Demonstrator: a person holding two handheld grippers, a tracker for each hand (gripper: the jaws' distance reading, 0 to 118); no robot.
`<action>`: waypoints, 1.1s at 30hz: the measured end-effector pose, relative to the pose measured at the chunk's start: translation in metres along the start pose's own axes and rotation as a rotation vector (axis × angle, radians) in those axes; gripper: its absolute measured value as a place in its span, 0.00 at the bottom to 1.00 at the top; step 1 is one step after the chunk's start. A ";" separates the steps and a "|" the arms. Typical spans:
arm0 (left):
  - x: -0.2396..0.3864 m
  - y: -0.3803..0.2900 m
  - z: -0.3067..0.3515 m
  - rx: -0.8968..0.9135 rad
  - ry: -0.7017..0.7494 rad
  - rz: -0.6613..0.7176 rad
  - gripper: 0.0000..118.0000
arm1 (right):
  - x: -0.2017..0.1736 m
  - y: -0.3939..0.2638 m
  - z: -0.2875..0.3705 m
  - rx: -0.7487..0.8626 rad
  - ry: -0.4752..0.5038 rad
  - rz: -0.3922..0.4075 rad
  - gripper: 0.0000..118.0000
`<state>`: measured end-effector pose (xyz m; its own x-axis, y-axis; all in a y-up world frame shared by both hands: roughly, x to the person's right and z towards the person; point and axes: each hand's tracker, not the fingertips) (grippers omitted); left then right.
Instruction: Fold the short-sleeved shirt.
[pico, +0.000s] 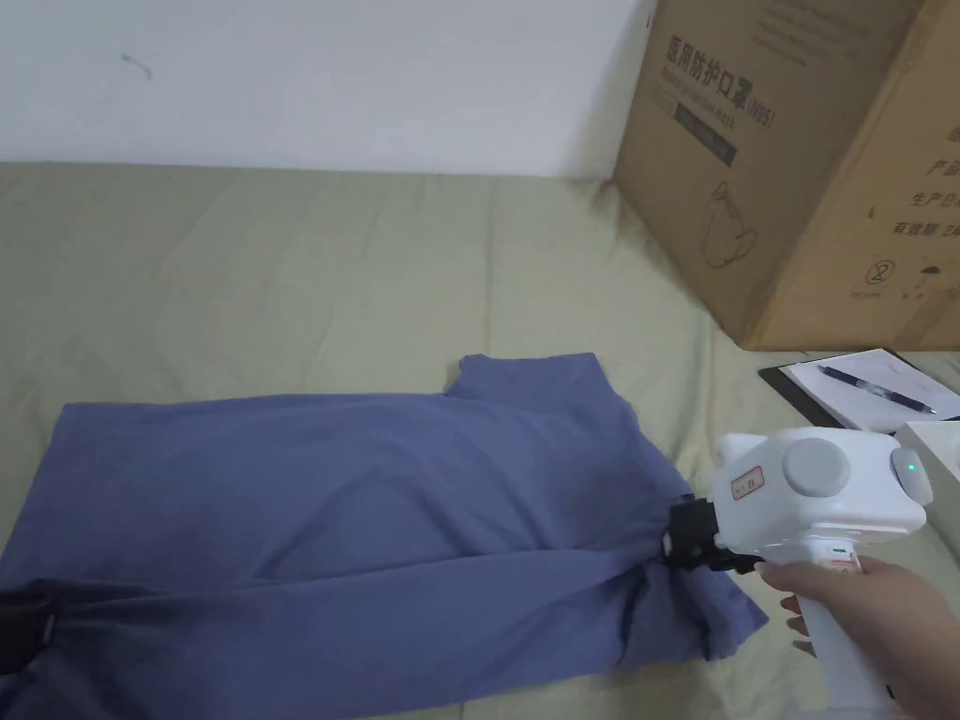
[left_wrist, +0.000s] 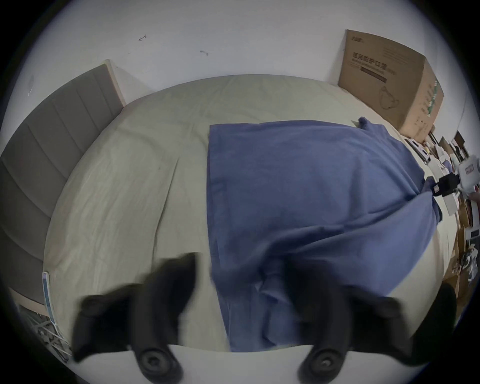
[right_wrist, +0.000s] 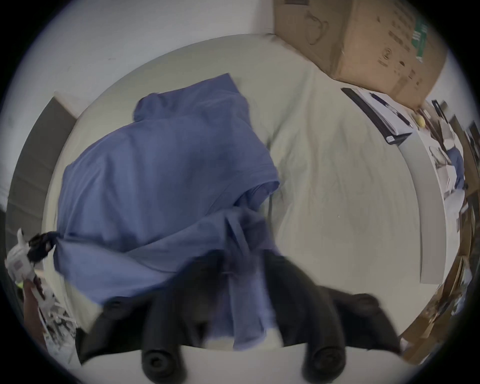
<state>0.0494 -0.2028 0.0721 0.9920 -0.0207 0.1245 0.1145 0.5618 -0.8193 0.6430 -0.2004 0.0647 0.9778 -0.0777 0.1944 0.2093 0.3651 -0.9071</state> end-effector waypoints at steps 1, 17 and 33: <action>0.000 -0.003 0.001 0.025 0.000 0.027 1.00 | 0.001 -0.006 0.001 0.030 -0.002 -0.014 0.94; 0.032 -0.082 0.168 0.424 -0.069 0.148 0.31 | -0.023 -0.156 0.172 0.660 0.173 -0.025 0.25; -0.012 -0.012 0.085 -0.149 -0.084 0.221 0.04 | -0.072 -0.195 0.196 0.681 0.195 0.234 0.00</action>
<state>0.0320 -0.1397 0.1282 0.9866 0.1610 -0.0251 -0.0911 0.4169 -0.9044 0.5318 -0.0838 0.3009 0.9925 -0.0673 -0.1024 0.0110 0.8812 -0.4727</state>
